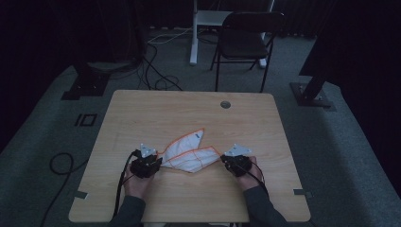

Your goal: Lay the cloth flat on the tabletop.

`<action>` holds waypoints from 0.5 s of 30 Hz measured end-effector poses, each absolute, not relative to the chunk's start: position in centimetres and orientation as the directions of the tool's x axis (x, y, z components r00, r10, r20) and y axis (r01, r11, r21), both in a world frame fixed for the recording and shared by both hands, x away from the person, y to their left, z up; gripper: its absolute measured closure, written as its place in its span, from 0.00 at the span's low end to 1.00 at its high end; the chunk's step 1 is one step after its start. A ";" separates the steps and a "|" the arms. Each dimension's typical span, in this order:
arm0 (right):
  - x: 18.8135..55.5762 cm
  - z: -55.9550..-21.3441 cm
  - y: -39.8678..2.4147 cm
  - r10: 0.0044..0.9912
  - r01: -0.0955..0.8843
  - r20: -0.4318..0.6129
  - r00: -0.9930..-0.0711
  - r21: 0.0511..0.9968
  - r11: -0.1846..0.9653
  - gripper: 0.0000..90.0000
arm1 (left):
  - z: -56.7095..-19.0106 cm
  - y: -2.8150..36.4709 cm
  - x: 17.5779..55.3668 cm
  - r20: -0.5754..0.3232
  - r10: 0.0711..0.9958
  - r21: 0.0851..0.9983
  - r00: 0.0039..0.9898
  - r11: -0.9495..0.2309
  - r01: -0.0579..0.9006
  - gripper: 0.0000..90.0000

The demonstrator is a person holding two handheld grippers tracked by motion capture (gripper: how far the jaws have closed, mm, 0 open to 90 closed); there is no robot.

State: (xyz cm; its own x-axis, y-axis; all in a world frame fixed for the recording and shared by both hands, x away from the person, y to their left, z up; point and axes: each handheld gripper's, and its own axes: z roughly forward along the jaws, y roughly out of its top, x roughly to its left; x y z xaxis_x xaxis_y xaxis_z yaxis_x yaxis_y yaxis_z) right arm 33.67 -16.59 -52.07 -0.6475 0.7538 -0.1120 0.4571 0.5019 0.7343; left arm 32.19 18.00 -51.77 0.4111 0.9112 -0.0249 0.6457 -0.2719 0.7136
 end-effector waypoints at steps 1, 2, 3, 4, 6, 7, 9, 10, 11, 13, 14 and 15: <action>33.7 -52.1 -16.6 0.754 0.457 -0.112 -0.648 0.734 0.502 0.97 | -51.8 18.0 32.2 -0.025 0.911 0.714 0.411 -0.272 0.646 0.80; 33.7 -52.1 -16.6 0.760 0.458 -0.140 -0.635 0.725 0.515 0.97 | -51.5 18.4 32.2 -0.024 0.918 0.719 0.395 -0.259 0.645 0.80; 33.7 -52.1 -16.6 0.760 0.458 -0.140 -0.635 0.725 0.515 0.97 | -51.5 18.4 32.2 -0.024 0.918 0.719 0.395 -0.259 0.645 0.79; 33.9 -52.1 -16.8 0.768 0.464 -0.147 -0.624 0.721 0.515 0.97 | -51.3 18.8 32.3 -0.029 0.923 0.721 0.383 -0.246 0.648 0.79; 34.3 -52.1 -17.1 0.780 0.473 -0.146 -0.608 0.722 0.504 0.97 | -51.3 18.9 32.3 -0.028 0.924 0.718 0.383 -0.248 0.650 0.79; 34.4 -52.0 -17.3 0.782 0.474 -0.148 -0.605 0.723 0.503 0.96 | -51.4 18.9 32.4 -0.025 0.922 0.718 0.386 -0.252 0.649 0.79; 34.5 -52.0 -17.4 0.788 0.480 -0.140 -0.600 0.724 0.495 0.96 | -51.4 18.9 32.4 -0.022 0.922 0.717 0.387 -0.255 0.649 0.78; 34.8 -52.0 -17.6 0.792 0.490 -0.122 -0.598 0.726 0.482 0.92 | -51.4 18.7 32.5 -0.025 0.919 0.717 0.393 -0.257 0.648 0.78; 34.8 -52.0 -17.6 0.792 0.490 -0.122 -0.598 0.726 0.482 0.92 | -51.4 18.7 32.5 -0.025 0.919 0.717 0.393 -0.257 0.648 0.78; 34.9 -51.8 -17.7 0.796 0.493 -0.101 -0.597 0.737 0.463 0.88 | -51.4 18.4 32.6 -0.024 0.915 0.722 0.404 -0.264 0.640 0.78; 35.0 -51.6 -17.7 0.800 0.496 -0.076 -0.595 0.749 0.440 0.87 | -51.2 17.9 32.8 -0.020 0.910 0.726 0.414 -0.272 0.632 0.77; 35.0 -51.6 -17.7 0.800 0.496 -0.076 -0.595 0.749 0.440 0.87 | -51.2 17.9 32.8 -0.020 0.910 0.726 0.414 -0.272 0.632 0.77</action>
State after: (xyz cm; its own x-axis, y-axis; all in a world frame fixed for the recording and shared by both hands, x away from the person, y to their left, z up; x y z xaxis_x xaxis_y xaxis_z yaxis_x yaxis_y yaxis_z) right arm 35.01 -17.70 -51.63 -0.5946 0.8004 -0.0764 0.4955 0.4396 0.7492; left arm 32.84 17.95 -51.22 0.4142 0.9100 -0.0204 0.6324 -0.2716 0.7255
